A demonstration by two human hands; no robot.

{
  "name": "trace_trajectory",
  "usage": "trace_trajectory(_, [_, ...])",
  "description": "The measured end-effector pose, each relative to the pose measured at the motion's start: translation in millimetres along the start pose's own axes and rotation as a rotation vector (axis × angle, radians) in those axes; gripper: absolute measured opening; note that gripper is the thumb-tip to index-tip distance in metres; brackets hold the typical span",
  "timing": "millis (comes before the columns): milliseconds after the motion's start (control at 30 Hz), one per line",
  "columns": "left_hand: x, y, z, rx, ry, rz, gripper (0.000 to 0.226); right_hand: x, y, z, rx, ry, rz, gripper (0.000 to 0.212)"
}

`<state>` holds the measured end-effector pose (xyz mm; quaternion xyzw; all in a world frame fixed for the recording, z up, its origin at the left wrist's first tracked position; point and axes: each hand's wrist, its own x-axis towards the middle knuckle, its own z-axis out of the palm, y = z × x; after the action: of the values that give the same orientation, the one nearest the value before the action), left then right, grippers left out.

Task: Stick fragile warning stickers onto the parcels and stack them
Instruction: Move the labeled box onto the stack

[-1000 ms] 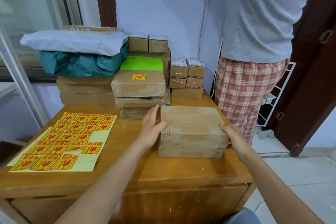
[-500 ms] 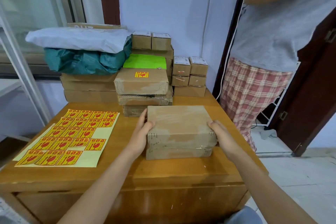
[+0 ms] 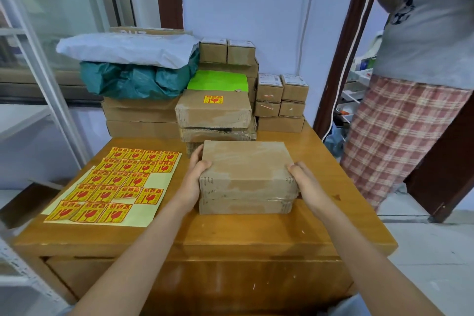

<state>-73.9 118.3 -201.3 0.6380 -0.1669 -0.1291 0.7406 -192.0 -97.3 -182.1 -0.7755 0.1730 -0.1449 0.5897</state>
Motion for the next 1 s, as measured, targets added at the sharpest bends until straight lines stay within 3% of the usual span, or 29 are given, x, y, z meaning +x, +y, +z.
trace_trajectory(333, [1.6, 0.4, -2.9, 0.015, -0.006, -0.003, 0.056, 0.4, 3.6, 0.9, 0.028, 0.017, 0.009, 0.027])
trace_trajectory(800, [5.9, 5.6, -6.0, 0.066, 0.004, -0.035, 0.056, 3.0, -1.5, -2.1, -0.001, -0.003, 0.049, 0.028])
trace_trajectory(1000, [2.6, 9.8, -4.4, 0.132, 0.055, 0.004, 0.041, 5.5, -7.8, -7.8, -0.092, 0.003, 0.036, 0.031])
